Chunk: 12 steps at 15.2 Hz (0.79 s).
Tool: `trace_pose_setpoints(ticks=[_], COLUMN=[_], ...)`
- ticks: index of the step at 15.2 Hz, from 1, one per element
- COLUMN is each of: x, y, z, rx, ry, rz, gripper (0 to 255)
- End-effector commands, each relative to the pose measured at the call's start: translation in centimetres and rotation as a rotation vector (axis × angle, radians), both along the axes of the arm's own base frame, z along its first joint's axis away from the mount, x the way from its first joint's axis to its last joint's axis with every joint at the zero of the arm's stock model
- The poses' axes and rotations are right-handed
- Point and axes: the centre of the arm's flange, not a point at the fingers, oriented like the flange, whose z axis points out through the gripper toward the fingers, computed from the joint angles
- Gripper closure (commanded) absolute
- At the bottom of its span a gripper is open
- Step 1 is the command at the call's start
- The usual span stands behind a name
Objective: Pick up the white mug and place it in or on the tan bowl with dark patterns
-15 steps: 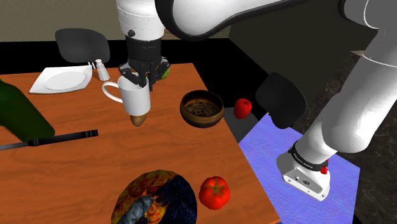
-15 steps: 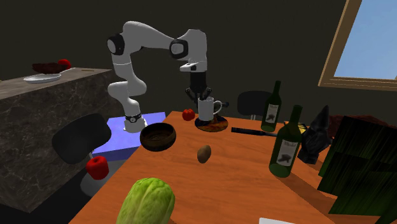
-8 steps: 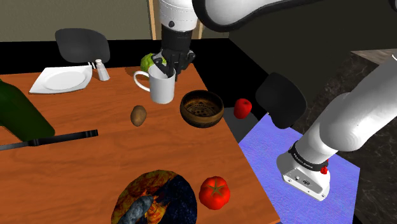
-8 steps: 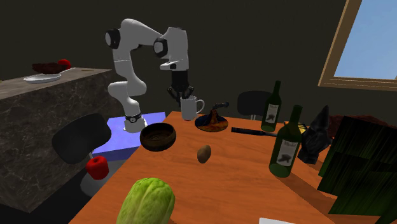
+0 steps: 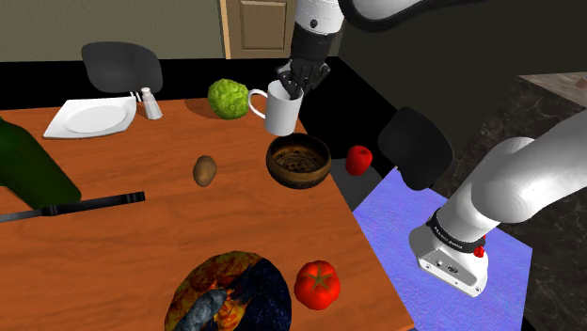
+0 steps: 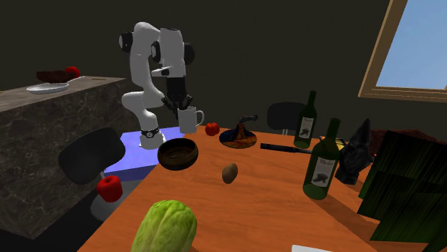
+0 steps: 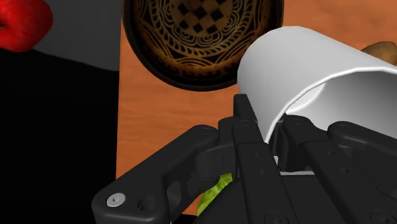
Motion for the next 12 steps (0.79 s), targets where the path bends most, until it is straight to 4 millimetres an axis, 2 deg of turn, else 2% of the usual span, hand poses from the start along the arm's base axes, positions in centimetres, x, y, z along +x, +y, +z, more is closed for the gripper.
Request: trace_pose_setpoints(ticks=[1,2,12], x=[-0.6,-0.9,-0.9], y=[-2.5,-4.0,-4.0], z=[0.2,0.3,-5.0], rx=[0.001,0.001,0.001], ry=[0.0,0.0,0.0], rz=[0.003,0.003,0.003], gripper=[255,255,255])
